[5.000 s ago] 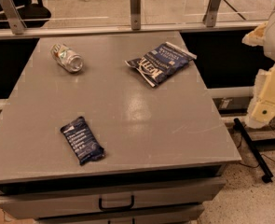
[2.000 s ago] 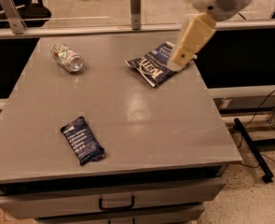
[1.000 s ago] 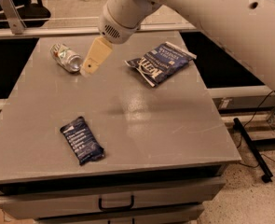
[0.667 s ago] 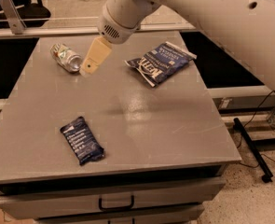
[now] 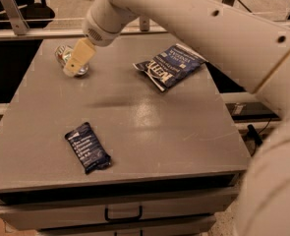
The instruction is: Place 7up can upright
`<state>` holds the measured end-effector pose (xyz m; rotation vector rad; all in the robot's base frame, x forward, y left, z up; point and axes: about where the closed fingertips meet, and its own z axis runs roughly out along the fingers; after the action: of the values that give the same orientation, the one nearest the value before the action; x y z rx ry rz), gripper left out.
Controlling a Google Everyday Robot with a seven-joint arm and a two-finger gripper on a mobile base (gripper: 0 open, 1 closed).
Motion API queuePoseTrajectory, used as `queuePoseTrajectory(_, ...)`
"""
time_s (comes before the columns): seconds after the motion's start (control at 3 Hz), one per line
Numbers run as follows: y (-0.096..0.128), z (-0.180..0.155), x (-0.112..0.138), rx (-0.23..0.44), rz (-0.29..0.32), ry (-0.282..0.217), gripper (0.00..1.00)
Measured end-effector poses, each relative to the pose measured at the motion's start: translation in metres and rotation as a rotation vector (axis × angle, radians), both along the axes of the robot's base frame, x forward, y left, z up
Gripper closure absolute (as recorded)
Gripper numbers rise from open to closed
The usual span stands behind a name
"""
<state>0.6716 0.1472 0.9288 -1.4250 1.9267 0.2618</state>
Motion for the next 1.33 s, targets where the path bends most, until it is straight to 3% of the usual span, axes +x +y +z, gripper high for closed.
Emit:
queuePoseTrajectory(0.67, 0.075, -0.040, 0.051, 0.013, -0.087, 0.072, 0.00)
queuePoseTrajectory(1.33, 0.111, -0.065, 0.078, -0.070, -0.180, 0.134, 0.00)
